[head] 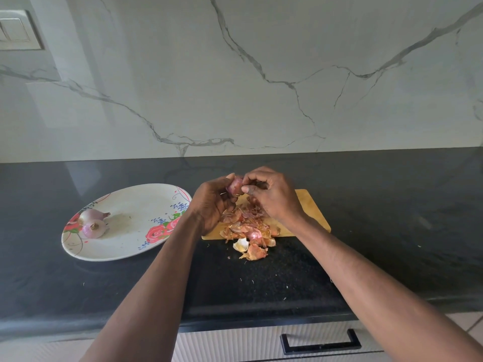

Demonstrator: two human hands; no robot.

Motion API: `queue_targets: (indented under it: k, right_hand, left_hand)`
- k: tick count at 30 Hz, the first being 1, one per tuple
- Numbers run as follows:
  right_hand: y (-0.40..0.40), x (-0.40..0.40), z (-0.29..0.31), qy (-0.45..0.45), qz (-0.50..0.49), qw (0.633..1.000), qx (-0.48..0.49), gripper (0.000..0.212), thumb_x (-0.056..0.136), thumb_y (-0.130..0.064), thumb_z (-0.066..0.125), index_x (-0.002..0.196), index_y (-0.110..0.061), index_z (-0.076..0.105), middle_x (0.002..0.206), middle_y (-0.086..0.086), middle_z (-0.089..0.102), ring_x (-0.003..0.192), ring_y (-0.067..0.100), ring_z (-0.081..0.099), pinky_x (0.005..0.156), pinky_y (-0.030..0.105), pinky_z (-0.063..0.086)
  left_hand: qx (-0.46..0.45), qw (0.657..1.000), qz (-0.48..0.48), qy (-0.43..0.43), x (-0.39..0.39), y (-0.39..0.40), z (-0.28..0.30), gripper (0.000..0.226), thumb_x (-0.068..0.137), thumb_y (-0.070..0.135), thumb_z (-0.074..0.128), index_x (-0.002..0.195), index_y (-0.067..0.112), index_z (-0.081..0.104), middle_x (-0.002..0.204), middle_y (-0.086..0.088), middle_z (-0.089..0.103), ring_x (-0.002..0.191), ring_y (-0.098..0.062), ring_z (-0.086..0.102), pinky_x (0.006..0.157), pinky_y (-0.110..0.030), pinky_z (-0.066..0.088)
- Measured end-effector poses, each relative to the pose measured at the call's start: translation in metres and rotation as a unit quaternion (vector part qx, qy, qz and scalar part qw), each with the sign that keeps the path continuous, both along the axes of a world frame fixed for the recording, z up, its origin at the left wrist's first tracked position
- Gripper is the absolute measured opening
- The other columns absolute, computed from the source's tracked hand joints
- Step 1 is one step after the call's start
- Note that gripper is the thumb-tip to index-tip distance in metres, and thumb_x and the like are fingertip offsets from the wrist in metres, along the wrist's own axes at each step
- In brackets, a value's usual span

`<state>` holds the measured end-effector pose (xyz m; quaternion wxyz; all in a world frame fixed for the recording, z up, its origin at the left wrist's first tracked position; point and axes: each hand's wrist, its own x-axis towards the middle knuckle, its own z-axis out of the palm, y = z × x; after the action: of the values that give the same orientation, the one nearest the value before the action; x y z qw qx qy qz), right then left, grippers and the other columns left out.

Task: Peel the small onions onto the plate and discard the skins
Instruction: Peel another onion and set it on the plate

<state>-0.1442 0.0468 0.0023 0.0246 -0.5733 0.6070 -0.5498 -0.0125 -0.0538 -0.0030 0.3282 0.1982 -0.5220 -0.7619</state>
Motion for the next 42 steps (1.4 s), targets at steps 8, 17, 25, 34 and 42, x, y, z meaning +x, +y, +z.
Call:
queue_targets:
  k: [8, 17, 25, 34, 42]
  right_hand:
    - [0.002, 0.002, -0.008, 0.066, -0.007, 0.998, -0.021, 0.021, 0.086, -0.008, 0.075, 0.106, -0.014, 0.073, 0.101, -0.003, 0.066, 0.089, 0.001, 0.061, 0.077, 0.014, 0.054]
    - [0.001, 0.002, -0.013, 0.155, -0.034, 0.984, -0.078, 0.017, 0.088, 0.004, 0.07, 0.105, 0.002, 0.074, 0.096, 0.0, 0.065, 0.086, 0.003, 0.058, 0.074, 0.006, 0.048]
    - [0.003, 0.002, -0.012, 0.139, -0.024, 0.989, -0.055, 0.024, 0.087, 0.001, 0.072, 0.109, -0.007, 0.072, 0.102, 0.002, 0.065, 0.092, 0.007, 0.06, 0.078, 0.012, 0.054]
    - [0.003, 0.003, -0.014, 0.165, -0.022, 0.985, -0.053, 0.021, 0.085, 0.007, 0.071, 0.103, -0.002, 0.074, 0.096, -0.001, 0.062, 0.086, 0.005, 0.058, 0.073, 0.013, 0.054]
    - [0.005, 0.001, -0.012, 0.123, -0.02, 0.992, -0.023, 0.025, 0.087, 0.001, 0.071, 0.11, -0.009, 0.071, 0.104, 0.001, 0.065, 0.094, 0.011, 0.063, 0.082, 0.012, 0.054]
  left_hand:
    - [0.006, 1.0, -0.002, -0.001, 0.001, 0.002, 0.0, 0.021, 0.097, 0.016, 0.058, 0.087, 0.007, 0.075, 0.082, -0.009, 0.063, 0.062, -0.015, 0.052, 0.046, -0.022, 0.043]
    - [0.021, 1.0, 0.012, -0.011, -0.001, 0.001, -0.002, 0.018, 0.098, 0.015, 0.06, 0.093, 0.002, 0.071, 0.088, -0.014, 0.063, 0.062, -0.017, 0.053, 0.047, -0.024, 0.047]
    - [0.017, 0.999, 0.015, -0.028, -0.001, 0.002, -0.002, 0.02, 0.097, 0.017, 0.061, 0.09, 0.003, 0.074, 0.086, -0.012, 0.063, 0.063, -0.017, 0.052, 0.047, -0.025, 0.047]
    - [0.015, 0.999, 0.028, -0.036, 0.0, 0.007, 0.002, 0.026, 0.095, 0.018, 0.065, 0.073, 0.007, 0.076, 0.083, -0.012, 0.061, 0.059, -0.017, 0.051, 0.044, -0.027, 0.047]
    - [0.026, 0.999, 0.027, -0.033, 0.003, 0.018, 0.009, 0.022, 0.098, 0.012, 0.06, 0.082, 0.001, 0.07, 0.072, -0.009, 0.064, 0.049, -0.014, 0.057, 0.042, -0.023, 0.047]
